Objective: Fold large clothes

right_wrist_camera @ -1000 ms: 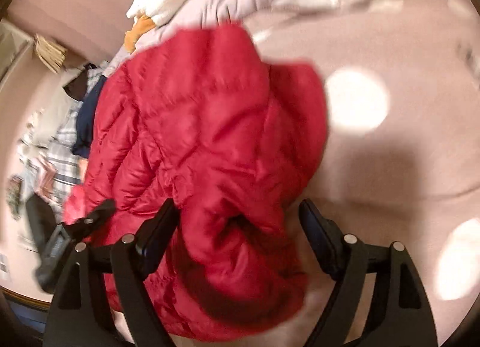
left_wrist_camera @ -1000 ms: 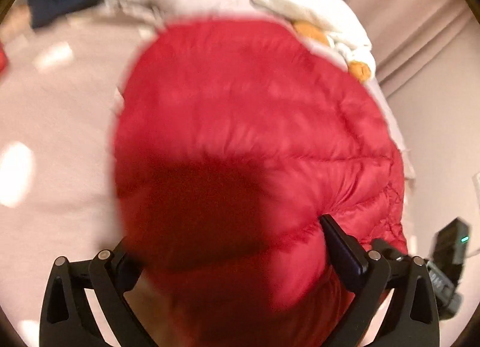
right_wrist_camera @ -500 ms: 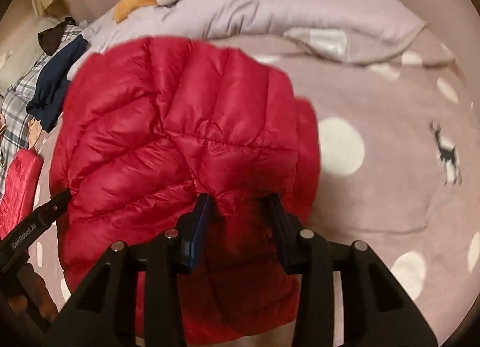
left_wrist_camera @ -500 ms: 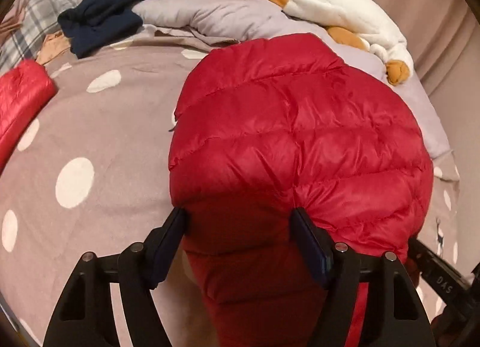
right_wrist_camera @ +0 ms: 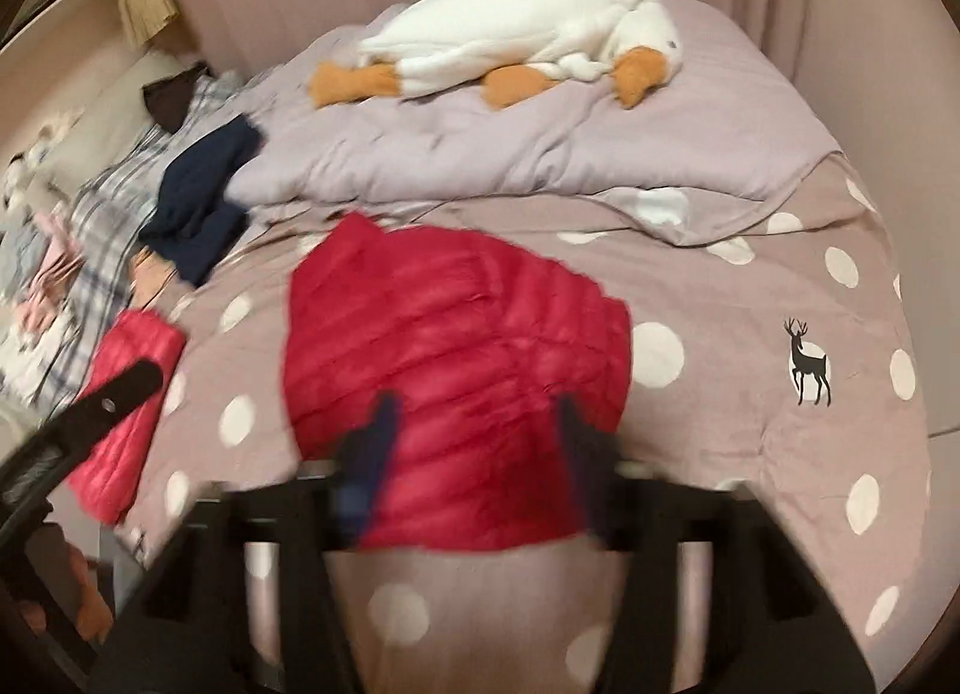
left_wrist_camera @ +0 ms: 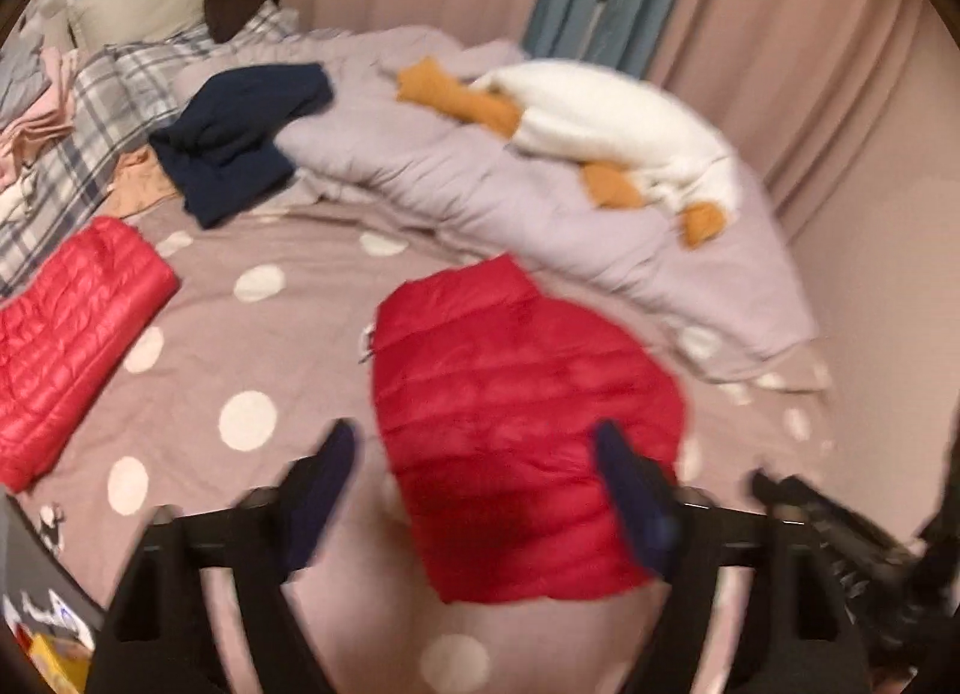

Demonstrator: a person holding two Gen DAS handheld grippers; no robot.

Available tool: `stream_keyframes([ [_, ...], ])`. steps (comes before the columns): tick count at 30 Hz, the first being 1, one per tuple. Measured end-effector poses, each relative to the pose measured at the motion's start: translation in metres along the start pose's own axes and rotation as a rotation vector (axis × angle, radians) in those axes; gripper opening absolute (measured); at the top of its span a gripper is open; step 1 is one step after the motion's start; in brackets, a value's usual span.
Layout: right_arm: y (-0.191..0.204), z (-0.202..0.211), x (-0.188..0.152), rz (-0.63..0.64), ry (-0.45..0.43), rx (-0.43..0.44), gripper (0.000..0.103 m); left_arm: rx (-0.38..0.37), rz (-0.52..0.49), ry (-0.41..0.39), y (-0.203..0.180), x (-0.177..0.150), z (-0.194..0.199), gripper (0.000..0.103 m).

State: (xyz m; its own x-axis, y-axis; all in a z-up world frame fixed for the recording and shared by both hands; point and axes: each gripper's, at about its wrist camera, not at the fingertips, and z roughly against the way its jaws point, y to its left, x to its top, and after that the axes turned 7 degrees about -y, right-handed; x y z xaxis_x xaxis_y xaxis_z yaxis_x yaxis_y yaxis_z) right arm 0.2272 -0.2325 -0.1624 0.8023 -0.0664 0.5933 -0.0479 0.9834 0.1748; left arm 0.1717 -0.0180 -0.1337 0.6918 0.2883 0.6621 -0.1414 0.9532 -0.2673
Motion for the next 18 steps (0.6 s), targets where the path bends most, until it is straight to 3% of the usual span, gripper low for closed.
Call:
stream_keyframes([
  [3, 0.009, 0.038, -0.004, 0.005, -0.056, -0.034, 0.099, -0.001, -0.042, -0.06, 0.001, 0.0, 0.03, 0.102],
  [4, 0.01, 0.05, -0.006, 0.007, -0.068, -0.064, 0.103, 0.002, -0.042, -0.072, 0.003, 0.0, 0.041, 0.102],
  [8, 0.008, 0.075, -0.012, -0.017, -0.054, -0.074, 0.103, -0.034, 0.017, -0.048, 0.019, 0.002, 0.063, 0.102],
  [12, 0.01, 0.095, -0.014, -0.01, -0.05, -0.069, 0.103, 0.058, 0.018, -0.063, 0.027, 0.004, 0.075, 0.102],
  [18, 0.004, 0.107, -0.017, -0.062, -0.044, -0.088, 0.103, 0.074, 0.017, -0.024, 0.029, -0.003, 0.079, 0.102],
])
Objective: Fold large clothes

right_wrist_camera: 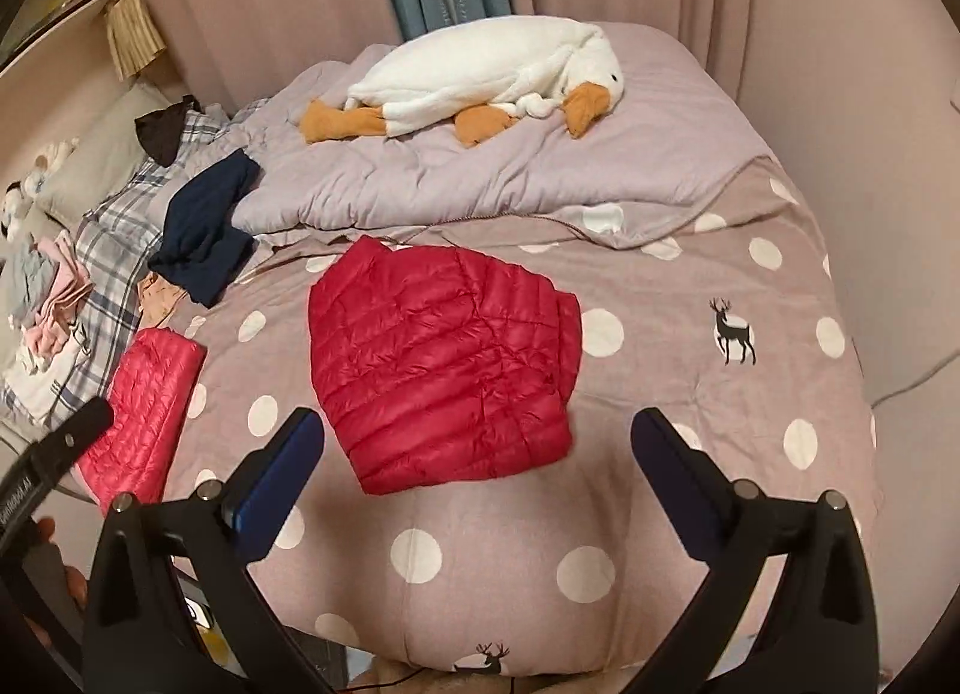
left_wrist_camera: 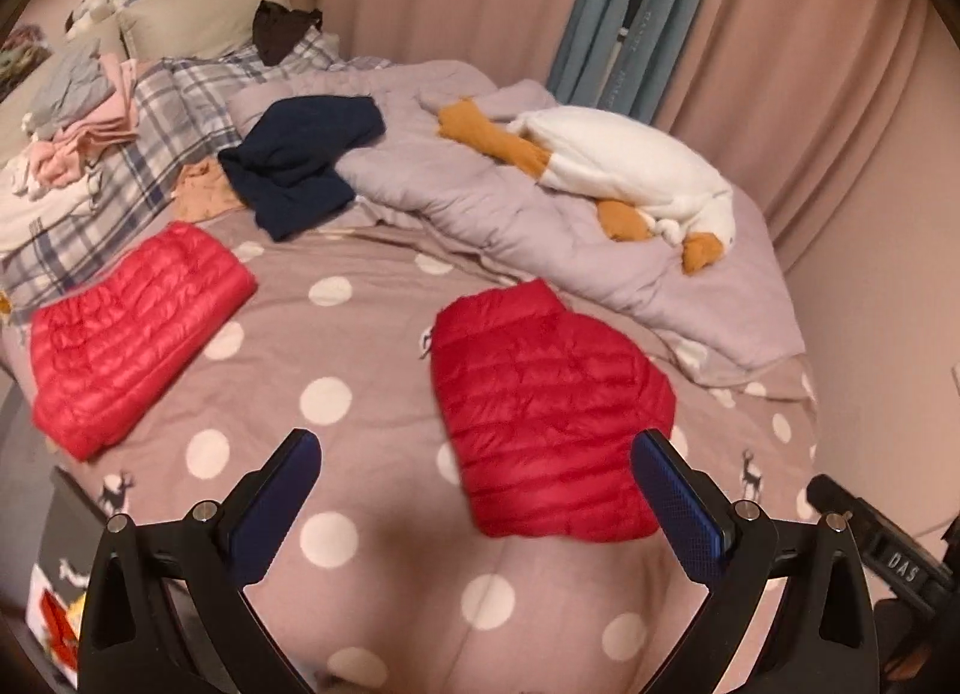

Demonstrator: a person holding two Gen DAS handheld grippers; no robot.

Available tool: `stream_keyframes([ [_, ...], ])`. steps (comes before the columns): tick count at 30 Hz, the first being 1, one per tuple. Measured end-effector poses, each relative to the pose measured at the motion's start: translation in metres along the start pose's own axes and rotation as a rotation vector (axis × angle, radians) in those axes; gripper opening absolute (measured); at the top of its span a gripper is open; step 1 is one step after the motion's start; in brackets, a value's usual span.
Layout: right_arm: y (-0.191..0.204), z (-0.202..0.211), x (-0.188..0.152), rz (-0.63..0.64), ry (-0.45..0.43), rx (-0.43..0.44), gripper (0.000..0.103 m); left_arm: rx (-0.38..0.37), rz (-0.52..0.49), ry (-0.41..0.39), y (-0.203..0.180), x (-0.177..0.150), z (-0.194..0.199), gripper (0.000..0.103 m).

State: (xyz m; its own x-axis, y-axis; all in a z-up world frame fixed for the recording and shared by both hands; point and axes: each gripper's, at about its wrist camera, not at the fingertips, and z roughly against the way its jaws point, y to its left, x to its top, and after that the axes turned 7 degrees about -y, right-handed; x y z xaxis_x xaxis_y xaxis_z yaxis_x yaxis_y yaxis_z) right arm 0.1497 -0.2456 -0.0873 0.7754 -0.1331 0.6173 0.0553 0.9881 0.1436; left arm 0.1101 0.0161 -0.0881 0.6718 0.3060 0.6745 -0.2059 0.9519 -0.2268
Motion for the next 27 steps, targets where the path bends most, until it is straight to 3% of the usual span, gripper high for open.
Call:
stream_keyframes([
  [3, -0.003, 0.001, -0.002, -0.006, 0.012, -0.024, 0.103, -0.025, -0.017, 0.055, -0.003, -0.005, -0.005, 0.102],
  [17, -0.02, 0.008, -0.013, -0.055, 0.03, -0.028, 0.103, -0.034, -0.019, -0.067, -0.013, -0.005, 0.024, 0.102],
  [22, -0.021, 0.012, -0.01, -0.059, 0.022, -0.023, 0.103, 0.028, -0.051, -0.096, -0.017, -0.003, 0.029, 0.102],
  [27, -0.021, 0.015, -0.007, -0.049, 0.014, -0.031, 0.103, 0.033, -0.058, -0.105, -0.018, 0.001, 0.033, 0.102],
])
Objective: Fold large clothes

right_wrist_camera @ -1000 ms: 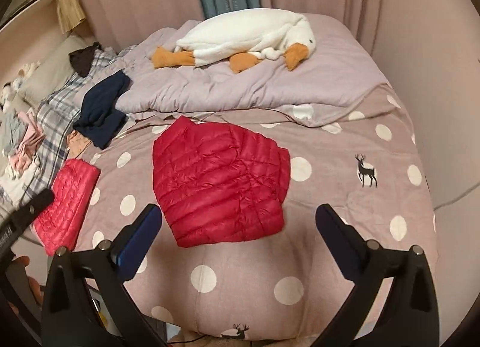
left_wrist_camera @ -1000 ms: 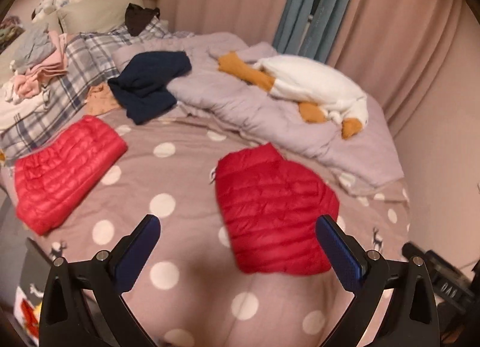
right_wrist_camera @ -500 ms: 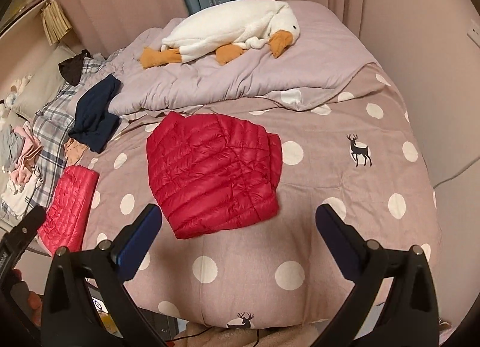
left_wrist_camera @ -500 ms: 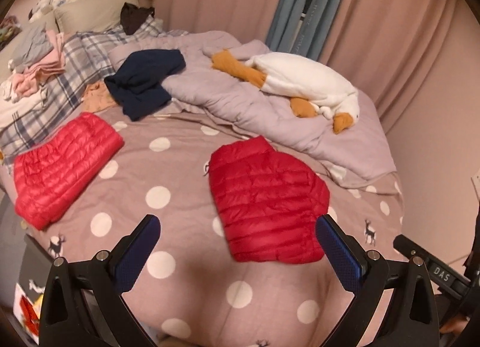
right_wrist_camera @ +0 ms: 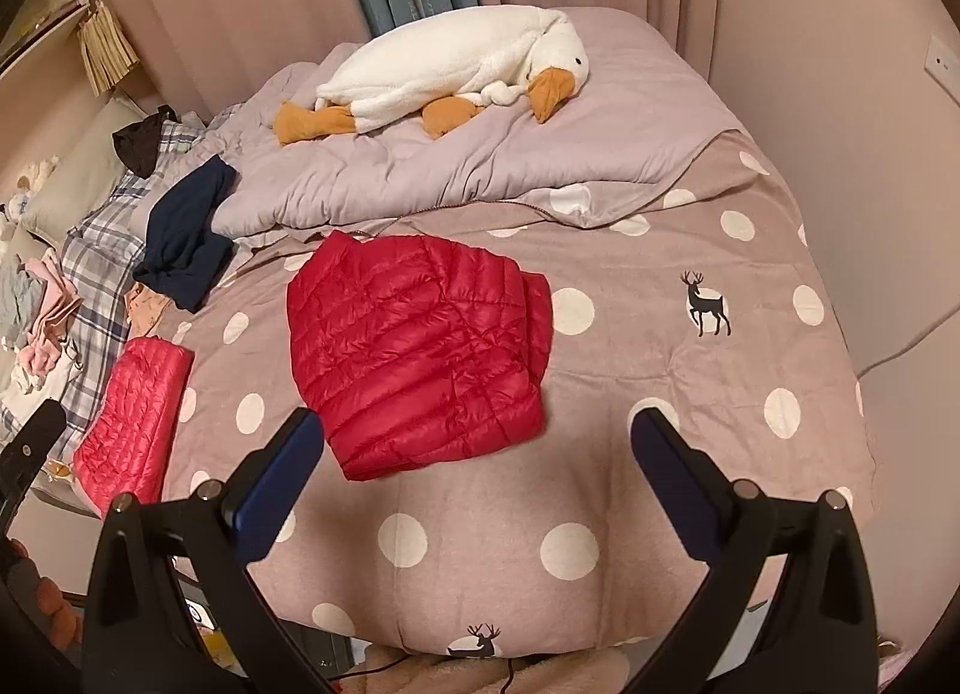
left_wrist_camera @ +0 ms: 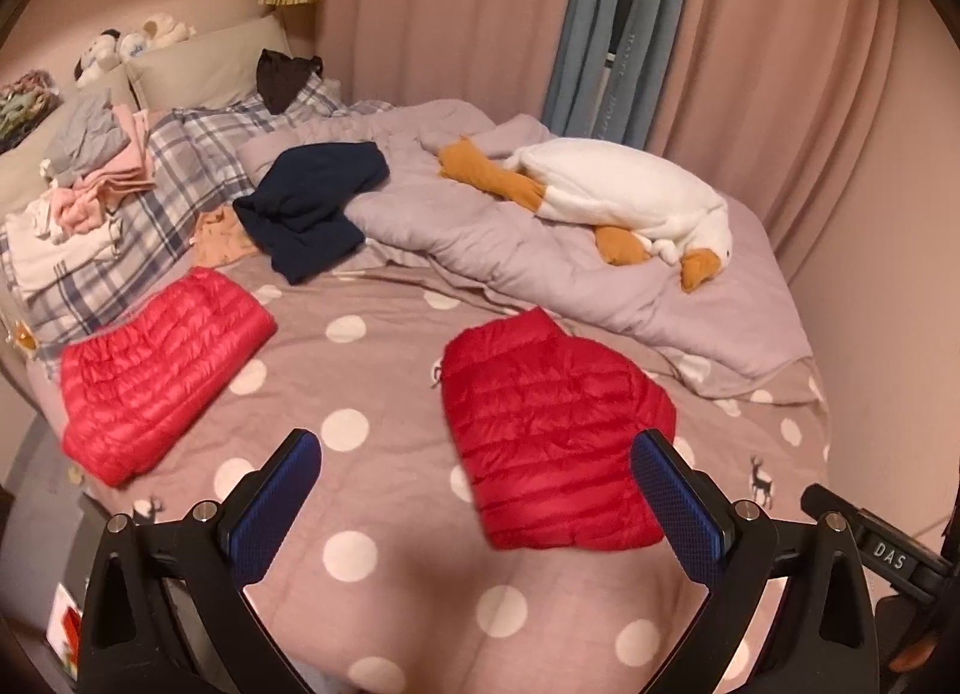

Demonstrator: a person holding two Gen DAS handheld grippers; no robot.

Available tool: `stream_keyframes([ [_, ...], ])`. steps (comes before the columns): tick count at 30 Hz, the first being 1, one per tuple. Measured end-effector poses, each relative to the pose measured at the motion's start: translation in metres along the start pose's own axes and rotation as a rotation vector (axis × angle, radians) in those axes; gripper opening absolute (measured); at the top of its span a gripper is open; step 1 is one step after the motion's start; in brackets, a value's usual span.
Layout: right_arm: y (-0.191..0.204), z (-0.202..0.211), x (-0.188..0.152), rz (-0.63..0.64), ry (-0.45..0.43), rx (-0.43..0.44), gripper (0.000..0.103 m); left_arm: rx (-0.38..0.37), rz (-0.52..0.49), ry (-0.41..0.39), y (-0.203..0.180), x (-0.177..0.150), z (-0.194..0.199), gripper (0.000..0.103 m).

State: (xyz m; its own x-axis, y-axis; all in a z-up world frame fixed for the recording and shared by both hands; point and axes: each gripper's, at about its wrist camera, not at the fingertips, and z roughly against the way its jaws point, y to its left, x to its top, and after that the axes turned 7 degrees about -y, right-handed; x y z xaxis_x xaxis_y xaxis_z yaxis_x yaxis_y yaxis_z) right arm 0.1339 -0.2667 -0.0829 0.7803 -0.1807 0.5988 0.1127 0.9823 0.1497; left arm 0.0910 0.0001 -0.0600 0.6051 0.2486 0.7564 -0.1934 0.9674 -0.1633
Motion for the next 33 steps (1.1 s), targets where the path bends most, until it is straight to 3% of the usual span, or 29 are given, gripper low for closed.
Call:
stream_keyframes([
  [33, 0.001, -0.009, 0.012, 0.031, 0.02, -0.035, 0.103, 0.05, -0.083, 0.02, -0.01, 0.007, -0.01, 0.102],
])
